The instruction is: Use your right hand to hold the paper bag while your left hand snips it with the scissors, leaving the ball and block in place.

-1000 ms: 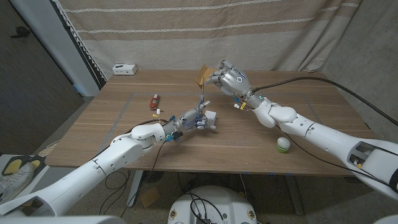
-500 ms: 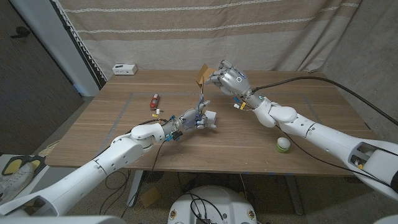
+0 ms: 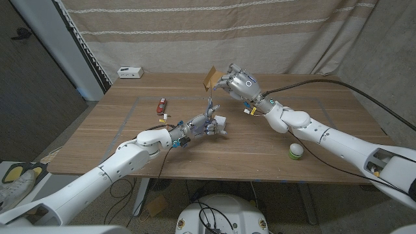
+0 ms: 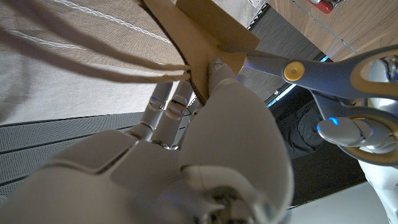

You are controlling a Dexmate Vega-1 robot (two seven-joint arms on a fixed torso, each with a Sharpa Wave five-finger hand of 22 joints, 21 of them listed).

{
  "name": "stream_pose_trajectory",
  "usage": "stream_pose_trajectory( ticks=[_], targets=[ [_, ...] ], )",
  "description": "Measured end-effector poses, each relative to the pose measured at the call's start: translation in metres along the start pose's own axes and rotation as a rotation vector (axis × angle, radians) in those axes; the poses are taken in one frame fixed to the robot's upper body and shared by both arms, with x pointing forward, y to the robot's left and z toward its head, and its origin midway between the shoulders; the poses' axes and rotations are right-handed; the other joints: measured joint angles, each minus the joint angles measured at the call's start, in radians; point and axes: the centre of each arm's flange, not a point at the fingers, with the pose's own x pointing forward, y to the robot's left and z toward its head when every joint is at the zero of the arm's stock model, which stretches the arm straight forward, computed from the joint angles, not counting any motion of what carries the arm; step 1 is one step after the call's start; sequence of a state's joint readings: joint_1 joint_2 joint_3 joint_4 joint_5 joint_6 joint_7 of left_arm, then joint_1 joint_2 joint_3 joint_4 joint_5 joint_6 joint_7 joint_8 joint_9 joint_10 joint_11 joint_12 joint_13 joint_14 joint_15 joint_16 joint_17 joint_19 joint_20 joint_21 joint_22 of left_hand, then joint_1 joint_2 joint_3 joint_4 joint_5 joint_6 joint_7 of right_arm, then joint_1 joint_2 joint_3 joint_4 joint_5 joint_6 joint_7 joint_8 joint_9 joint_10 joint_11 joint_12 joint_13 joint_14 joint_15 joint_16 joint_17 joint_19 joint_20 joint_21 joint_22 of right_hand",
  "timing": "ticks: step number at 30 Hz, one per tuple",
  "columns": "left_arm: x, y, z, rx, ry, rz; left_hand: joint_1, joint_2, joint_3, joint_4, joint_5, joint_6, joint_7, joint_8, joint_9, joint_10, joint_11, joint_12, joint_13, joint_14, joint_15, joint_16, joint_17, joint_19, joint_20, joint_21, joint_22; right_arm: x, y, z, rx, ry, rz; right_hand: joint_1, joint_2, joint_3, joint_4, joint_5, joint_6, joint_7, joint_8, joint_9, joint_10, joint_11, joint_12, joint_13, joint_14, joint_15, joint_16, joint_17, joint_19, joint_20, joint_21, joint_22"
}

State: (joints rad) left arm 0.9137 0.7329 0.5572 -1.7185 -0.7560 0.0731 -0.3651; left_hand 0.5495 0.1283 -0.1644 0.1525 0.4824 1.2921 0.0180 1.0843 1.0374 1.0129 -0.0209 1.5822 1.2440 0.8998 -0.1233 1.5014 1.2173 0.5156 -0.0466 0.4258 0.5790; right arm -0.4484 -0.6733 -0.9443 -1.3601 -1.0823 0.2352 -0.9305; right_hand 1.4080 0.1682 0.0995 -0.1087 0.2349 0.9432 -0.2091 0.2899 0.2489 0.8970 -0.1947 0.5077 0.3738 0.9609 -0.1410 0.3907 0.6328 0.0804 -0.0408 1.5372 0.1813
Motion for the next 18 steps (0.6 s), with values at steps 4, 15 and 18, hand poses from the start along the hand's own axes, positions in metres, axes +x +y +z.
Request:
stream_pose_trajectory(
  ticks=[4, 15, 18],
  targets=[
    [0.0002, 0.0002, -0.0004, -0.003, -0.002, -0.001, 0.002, -0.002, -0.003, 0.003, 0.0, 0.0, 0.0, 0.002, -0.018, 0.0, 0.0, 0.0, 0.0, 0.0, 0.0, -0.008, -0.004, 0.0, 0.0, 0.008, 0.0, 0.0002, 0.0005, -0.0005, 0.001, -0.003, 0.004, 0.0, 0.0, 0.0, 0.0, 0.0, 0.0, 0.0, -0.001, 0.0, 0.0, 0.0, -0.002, 0.0, 0.0, 0.0, -0.007, 0.0, 0.0, 0.0, 0.0, 0.0],
    [0.0009, 0.0001, -0.0028, -0.021, 0.002, 0.005, 0.028, 0.007, -0.042, 0.002, -0.007, 0.017, 0.017, 0.002, -0.14, 0.013, 0.013, 0.0, 0.0, 0.019, 0.007, -0.008, 0.0, 0.006, -0.006, 0.019, -0.009, 0.0002, -0.0009, -0.0004, 0.0, -0.012, 0.008, 0.0, 0.0, -0.004, 0.004, 0.0, 0.005, -0.005, -0.009, 0.005, 0.0, 0.0, -0.009, 0.006, 0.0, 0.0, -0.008, 0.005, 0.0, 0.0, 0.0, 0.003],
    [0.0008, 0.0003, -0.0035, -0.024, 0.004, 0.006, 0.039, 0.008, -0.043, 0.003, -0.007, 0.017, 0.017, 0.002, -0.138, 0.013, 0.013, 0.0, 0.0, 0.019, 0.007, -0.011, -0.002, 0.006, -0.006, 0.026, -0.009, 0.0004, -0.0013, 0.0002, 0.0, -0.013, 0.007, 0.0, 0.0, -0.004, 0.004, 0.0, 0.005, -0.005, -0.009, 0.005, 0.0, 0.0, -0.009, 0.006, 0.006, 0.002, -0.012, 0.006, 0.0, 0.0, 0.0, 0.003]
  ],
)
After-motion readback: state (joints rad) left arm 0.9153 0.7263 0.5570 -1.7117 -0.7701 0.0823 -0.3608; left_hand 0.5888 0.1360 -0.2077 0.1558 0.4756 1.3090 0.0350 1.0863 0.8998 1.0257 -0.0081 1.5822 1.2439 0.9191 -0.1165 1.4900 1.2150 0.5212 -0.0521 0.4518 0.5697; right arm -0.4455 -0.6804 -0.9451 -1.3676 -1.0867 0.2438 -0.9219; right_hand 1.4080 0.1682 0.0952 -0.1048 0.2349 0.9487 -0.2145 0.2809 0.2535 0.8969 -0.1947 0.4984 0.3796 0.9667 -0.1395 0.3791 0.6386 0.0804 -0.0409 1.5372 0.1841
